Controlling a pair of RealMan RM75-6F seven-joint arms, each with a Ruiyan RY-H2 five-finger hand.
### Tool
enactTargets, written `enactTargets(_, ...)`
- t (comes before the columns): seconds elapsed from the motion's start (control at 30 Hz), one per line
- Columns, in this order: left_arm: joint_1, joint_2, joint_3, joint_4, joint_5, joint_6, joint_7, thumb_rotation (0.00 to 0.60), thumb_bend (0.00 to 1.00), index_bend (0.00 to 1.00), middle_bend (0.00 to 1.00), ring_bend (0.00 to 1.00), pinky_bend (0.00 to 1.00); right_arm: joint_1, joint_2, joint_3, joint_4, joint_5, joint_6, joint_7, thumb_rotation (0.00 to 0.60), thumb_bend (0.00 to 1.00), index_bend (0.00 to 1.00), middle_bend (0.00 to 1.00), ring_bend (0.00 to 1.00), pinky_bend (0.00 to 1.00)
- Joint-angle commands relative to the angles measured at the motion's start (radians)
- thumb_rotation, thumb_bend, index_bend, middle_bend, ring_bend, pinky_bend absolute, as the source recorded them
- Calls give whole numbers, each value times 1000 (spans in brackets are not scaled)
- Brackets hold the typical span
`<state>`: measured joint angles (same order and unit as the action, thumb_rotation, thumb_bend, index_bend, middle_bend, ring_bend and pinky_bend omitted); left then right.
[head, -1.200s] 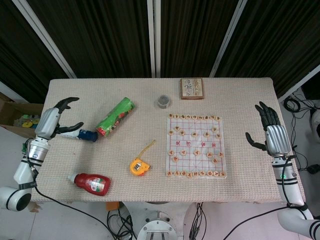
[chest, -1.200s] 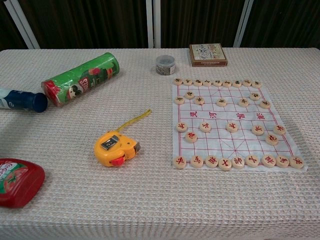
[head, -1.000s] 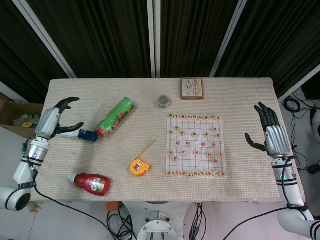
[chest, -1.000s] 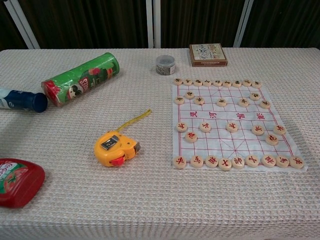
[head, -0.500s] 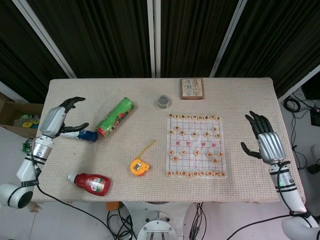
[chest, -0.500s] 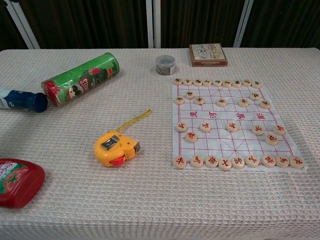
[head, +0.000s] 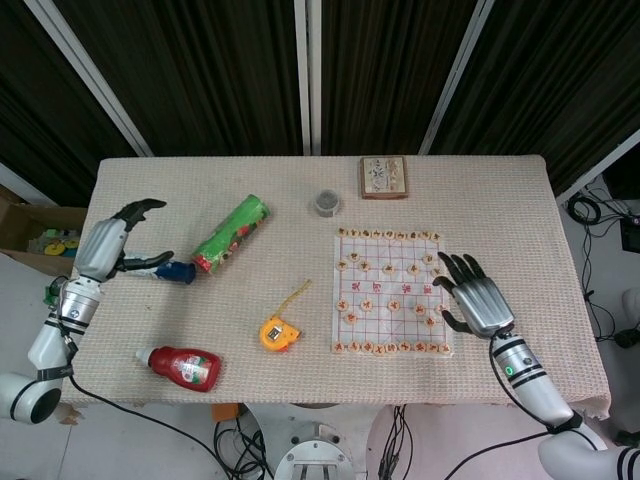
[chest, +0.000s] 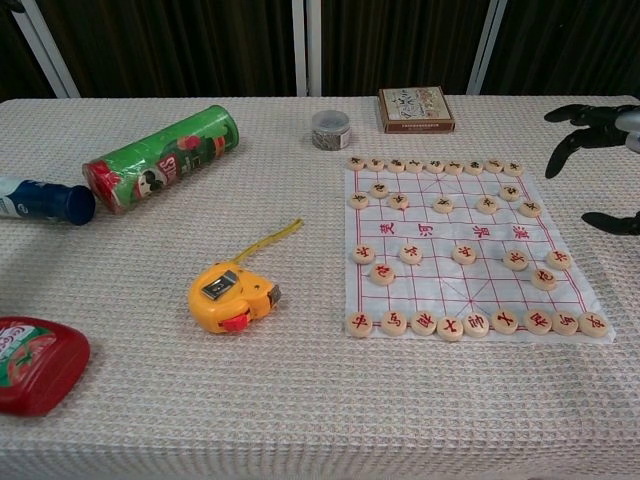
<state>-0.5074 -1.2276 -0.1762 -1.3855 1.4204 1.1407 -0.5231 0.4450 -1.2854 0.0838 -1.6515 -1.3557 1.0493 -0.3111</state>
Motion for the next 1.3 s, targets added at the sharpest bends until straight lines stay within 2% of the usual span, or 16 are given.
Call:
enactTargets(0.03, -2, -4, 2, 6, 1, -3, -3, 172, 9, 203, 178, 167, 284, 29, -67, -4, -6, 72, -32, -93, 600, 315, 332, 20, 0, 0)
enactTargets(0.4, -2, -9, 10, 20, 5, 0, -10, 174, 9, 204, 178, 167, 284, 45, -221, 5, 84, 106, 3, -135, 600, 312, 366, 28, 0, 0)
enactTargets(1.3, 7, -11, 31, 50, 14, 5, -26, 170, 12, 207, 178, 167, 284, 89, -353, 17, 191, 178, 2, -213, 600, 316, 421, 38, 0, 0)
